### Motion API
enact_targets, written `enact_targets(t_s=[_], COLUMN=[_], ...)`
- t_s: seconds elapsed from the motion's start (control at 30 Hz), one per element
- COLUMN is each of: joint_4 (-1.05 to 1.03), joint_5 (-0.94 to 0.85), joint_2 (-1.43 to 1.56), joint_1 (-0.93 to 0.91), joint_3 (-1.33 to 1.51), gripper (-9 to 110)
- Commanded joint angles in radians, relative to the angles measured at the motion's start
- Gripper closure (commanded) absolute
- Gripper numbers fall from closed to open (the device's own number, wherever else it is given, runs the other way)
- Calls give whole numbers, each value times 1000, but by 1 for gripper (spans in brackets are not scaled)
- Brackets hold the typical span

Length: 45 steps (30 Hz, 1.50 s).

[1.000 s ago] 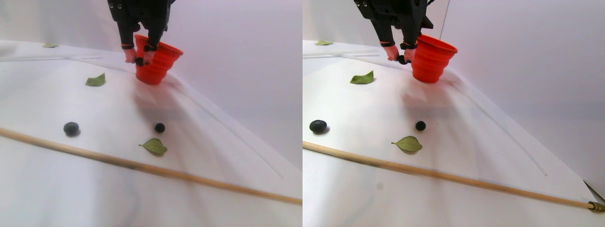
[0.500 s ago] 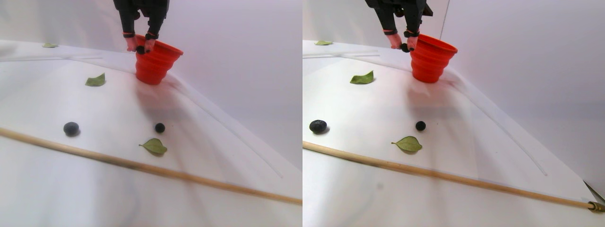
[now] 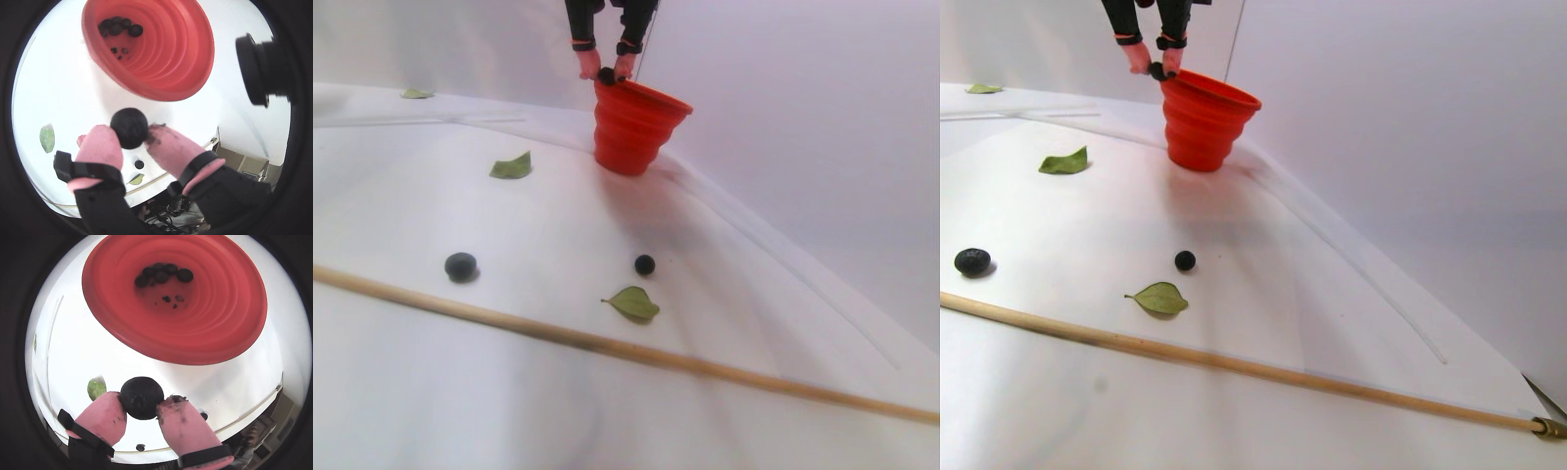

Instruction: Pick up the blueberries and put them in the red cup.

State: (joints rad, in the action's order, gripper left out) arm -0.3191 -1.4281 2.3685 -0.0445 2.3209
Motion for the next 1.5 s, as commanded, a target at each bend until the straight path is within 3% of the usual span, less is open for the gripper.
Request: enact_targets(t_s=[0.0, 0.63, 0.93, 1.47], joint_4=[-8, -48, -25, -138], joint_5=[-14, -17, -28, -14], joint_2=[97, 21, -2, 86], joint_1=[-55, -124, -172, -147], joint_3=[-104, -258, -236, -166], gripper=[90, 89, 84, 84])
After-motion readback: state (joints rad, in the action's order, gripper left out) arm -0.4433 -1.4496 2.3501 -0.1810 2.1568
